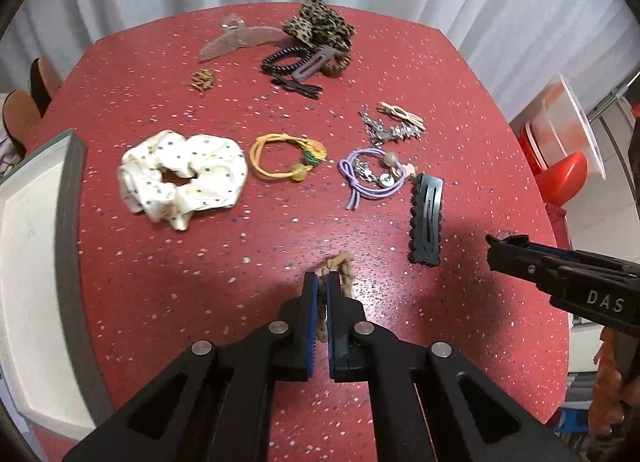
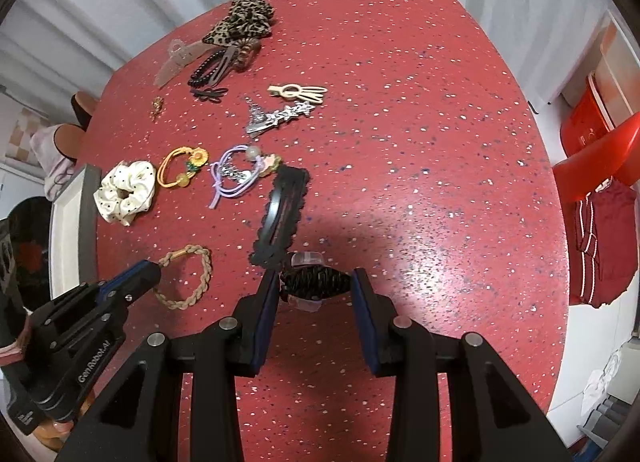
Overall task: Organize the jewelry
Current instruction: 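Lift the braided hair tie with the left tool, then carry both items to the white tray and open both tools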
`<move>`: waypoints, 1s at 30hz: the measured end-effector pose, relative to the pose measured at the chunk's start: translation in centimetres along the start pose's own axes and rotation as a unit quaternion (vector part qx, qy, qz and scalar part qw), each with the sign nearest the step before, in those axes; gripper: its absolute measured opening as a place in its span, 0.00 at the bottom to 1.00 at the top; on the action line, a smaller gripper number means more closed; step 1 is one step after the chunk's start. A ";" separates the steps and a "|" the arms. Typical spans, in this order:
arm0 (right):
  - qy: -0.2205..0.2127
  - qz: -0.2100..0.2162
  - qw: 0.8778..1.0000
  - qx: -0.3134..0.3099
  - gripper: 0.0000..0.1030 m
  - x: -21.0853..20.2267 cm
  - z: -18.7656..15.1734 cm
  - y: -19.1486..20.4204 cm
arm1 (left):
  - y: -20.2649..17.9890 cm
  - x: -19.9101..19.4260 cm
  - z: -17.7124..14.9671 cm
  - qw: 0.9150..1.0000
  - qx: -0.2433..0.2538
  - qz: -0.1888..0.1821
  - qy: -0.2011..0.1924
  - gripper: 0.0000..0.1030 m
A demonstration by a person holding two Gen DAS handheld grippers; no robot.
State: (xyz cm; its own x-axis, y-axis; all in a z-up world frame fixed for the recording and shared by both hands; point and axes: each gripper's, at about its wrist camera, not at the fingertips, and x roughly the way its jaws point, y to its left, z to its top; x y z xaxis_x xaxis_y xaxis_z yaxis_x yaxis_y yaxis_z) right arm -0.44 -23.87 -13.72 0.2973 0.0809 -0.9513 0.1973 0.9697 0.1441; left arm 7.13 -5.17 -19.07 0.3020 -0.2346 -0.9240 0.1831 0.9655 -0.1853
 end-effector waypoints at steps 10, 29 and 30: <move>-0.006 0.009 0.999 -0.031 0.39 -0.7 0.1 3.3 | 2.3 -4.2 0.0 0.999 -0.027 0.001 -0.035 0.05; -0.012 0.052 0.985 -0.164 0.39 -1.0 0.9 17.7 | 14.6 -13.0 -2.1 0.983 -0.138 0.067 -0.105 0.05; -0.010 0.056 0.983 -0.175 0.39 -0.8 0.8 19.0 | 15.5 -13.3 -2.4 0.981 -0.147 0.073 -0.107 0.05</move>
State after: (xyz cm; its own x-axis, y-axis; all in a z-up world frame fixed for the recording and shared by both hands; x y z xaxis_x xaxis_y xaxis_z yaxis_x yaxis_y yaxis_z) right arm 3.83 -5.70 -9.97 0.3186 0.1911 -0.9284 -0.1707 0.9750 0.1421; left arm 3.70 13.19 -10.45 0.4997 -0.0800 -0.8625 -0.1451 0.9739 -0.1744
